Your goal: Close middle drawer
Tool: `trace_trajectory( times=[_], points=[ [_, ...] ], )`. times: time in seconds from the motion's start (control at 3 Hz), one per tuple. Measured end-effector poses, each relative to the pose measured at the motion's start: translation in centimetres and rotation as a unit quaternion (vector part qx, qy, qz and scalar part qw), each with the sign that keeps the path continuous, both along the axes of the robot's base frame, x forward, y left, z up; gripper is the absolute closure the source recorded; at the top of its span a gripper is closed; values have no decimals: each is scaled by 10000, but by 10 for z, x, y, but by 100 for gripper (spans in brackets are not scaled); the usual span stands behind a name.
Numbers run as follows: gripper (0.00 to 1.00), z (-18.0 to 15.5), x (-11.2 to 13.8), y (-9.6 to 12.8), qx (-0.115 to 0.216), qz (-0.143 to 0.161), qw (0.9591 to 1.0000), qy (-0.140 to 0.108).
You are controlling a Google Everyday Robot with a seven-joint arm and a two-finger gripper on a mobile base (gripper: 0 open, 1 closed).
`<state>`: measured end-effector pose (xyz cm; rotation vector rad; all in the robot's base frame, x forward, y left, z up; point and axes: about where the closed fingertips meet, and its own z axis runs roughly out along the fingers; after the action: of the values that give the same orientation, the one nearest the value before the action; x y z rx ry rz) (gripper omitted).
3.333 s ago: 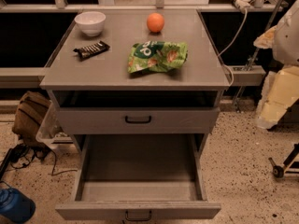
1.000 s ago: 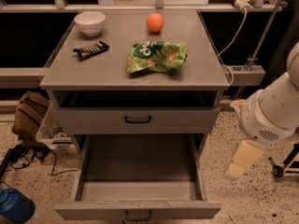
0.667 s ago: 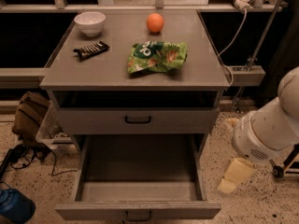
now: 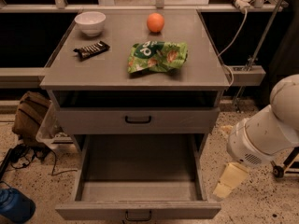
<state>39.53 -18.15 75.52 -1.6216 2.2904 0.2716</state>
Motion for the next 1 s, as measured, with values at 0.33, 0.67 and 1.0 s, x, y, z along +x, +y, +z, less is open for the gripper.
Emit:
trace_trajectory(
  times=[0.33,0.67,1.0],
  points=[
    [0,-20,-15,9,90,69,9999,41],
    [0,-66,-35,24,388,157,9987,273],
    [0,-116,-39,37,743,238,9951,611]
  ],
)
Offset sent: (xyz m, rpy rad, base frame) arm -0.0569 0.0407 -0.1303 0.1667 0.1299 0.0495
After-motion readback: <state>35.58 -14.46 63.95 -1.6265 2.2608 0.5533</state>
